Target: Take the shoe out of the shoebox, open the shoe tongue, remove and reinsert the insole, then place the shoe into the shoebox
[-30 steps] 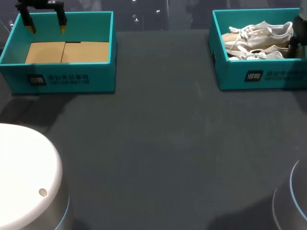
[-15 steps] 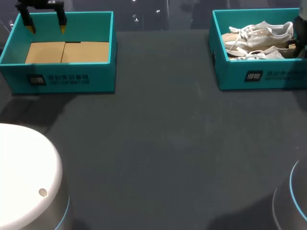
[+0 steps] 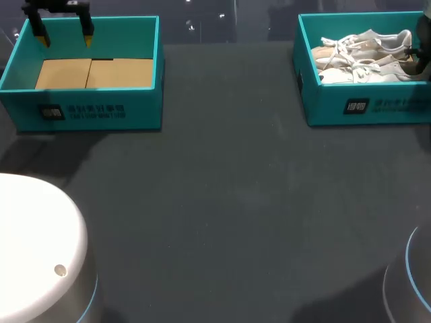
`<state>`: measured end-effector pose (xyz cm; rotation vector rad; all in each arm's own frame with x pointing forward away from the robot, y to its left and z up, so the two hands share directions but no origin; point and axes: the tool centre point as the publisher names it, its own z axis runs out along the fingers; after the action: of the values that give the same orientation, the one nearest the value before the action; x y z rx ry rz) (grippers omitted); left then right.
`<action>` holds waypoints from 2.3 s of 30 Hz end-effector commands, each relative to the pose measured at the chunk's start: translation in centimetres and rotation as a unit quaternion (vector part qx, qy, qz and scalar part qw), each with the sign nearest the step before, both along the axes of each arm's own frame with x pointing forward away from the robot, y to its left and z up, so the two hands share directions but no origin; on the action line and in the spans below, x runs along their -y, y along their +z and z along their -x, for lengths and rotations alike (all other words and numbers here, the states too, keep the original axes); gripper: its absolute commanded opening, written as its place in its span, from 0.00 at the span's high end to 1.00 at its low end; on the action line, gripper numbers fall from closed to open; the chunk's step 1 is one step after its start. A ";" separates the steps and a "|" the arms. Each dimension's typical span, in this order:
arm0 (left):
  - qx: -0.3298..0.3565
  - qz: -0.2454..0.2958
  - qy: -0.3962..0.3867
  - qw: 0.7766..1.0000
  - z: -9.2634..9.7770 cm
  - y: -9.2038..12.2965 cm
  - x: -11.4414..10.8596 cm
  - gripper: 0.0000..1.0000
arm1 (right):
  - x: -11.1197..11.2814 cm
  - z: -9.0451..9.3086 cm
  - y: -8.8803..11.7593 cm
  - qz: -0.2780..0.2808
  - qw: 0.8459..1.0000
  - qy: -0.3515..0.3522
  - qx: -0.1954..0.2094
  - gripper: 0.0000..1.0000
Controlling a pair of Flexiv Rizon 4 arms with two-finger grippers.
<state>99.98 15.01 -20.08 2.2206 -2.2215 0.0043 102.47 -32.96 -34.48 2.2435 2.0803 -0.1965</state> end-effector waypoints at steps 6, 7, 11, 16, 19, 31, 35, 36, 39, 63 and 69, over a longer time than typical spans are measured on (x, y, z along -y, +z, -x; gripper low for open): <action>0.000 0.000 0.000 1.000 0.0 0.0 0.0 0.00 | -0.1 -1.0 2.0 -0.008 1.000 -0.011 -0.013 1.00; 0.000 0.000 0.000 1.000 0.0 0.0 0.0 0.00 | -0.1 -1.1 2.2 -0.009 1.000 -0.013 -0.016 1.00; 0.000 0.000 0.000 1.000 0.0 0.0 0.0 0.00 | -0.2 -1.1 3.8 -0.018 1.000 -0.021 -0.012 1.00; 0.000 0.000 0.000 1.000 0.0 0.0 0.0 0.00 | -0.3 -1.5 5.5 -0.016 1.000 -0.025 -0.005 1.00; 0.000 0.000 0.000 1.000 0.0 0.0 0.0 0.00 | -0.3 -1.8 6.5 -0.010 1.000 -0.027 -0.002 1.00; 0.000 0.000 0.000 1.000 0.0 0.0 0.0 0.00 | -1.5 -0.6 12.3 -0.004 0.999 -0.028 0.022 1.00; 0.000 0.000 0.000 1.000 0.0 0.0 0.0 0.00 | -2.0 0.7 14.8 -0.005 0.999 -0.026 0.037 1.00; 0.000 0.000 0.000 1.000 0.0 0.0 0.0 0.00 | -2.3 1.1 15.4 -0.001 0.999 -0.025 0.041 1.00; 0.000 0.000 0.000 1.000 0.0 0.0 0.0 0.00 | -3.1 2.2 16.9 0.008 0.999 -0.024 0.047 1.00; 0.000 0.000 0.000 1.000 0.0 0.0 0.0 0.00 | -17.7 17.0 21.1 0.058 0.994 -0.027 0.091 1.00; 0.000 0.000 0.000 1.000 0.0 0.0 0.0 0.00 | -20.1 18.8 20.4 0.059 0.995 -0.027 0.078 1.00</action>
<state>99.98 15.00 -20.08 2.2205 -2.2216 0.0043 85.31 -13.27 -14.01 2.2509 1.9239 -0.2514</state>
